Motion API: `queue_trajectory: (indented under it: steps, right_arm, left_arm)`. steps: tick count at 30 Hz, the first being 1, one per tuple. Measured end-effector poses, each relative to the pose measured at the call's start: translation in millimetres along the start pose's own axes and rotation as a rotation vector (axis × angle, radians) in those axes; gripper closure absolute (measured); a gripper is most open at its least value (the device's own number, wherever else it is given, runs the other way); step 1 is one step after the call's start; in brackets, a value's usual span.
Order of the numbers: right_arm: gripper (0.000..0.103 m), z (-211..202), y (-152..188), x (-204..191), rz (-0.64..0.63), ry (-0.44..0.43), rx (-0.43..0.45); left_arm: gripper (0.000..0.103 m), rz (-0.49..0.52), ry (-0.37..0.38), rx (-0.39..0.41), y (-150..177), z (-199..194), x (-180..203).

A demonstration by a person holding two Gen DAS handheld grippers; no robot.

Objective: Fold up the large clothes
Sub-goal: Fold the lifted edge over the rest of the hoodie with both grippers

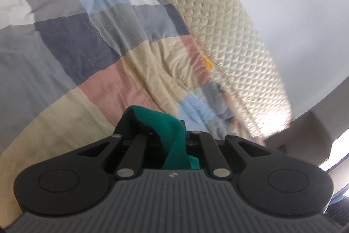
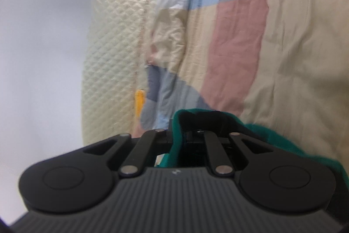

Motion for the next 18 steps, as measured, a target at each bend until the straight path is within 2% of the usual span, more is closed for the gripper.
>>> queue_trajectory:
  steps: [4,7,9,12,16,17,18]
  right_arm:
    - [0.094,34.0,10.8,19.0,-0.037,0.080,-0.001]
    - [0.095,52.9,16.0,32.0,-0.042,0.114,-0.006]
    - [0.094,59.7,18.6,35.6,-0.068,0.125,-0.011]
    - [0.094,59.5,18.7,37.7,-0.059,0.118,-0.013]
    - [0.091,47.7,18.7,26.2,-0.116,0.073,-0.035]
    - [0.088,42.4,19.1,20.6,-0.136,0.065,-0.041]
    - [0.079,35.4,19.3,14.2,-0.153,0.054,-0.045]
  left_arm:
    - [0.094,0.046,0.016,-0.035,14.1,50.5,-27.0]
    - [0.094,-0.033,-0.012,-0.105,26.9,80.0,-56.4]
    - [0.094,-0.041,-0.011,-0.120,32.9,91.2,-65.8]
    - [0.094,-0.003,-0.017,-0.116,35.8,95.5,-64.4]
    - [0.093,0.055,-0.021,-0.064,35.7,76.0,-47.2]
    - [0.091,0.074,-0.027,-0.054,35.4,69.0,-42.3]
    - [0.085,0.088,-0.030,-0.047,34.3,59.3,-36.9]
Point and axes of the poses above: each gripper's, at about its wrist camera, not at the fingertips, and z roughly the way its jaws point, x to its right, y to its underside, the point moved 3 cm from there along z, roughly the way its jaws point, and after that the axes turned 14 degrees about x, right-handed, at the moved point
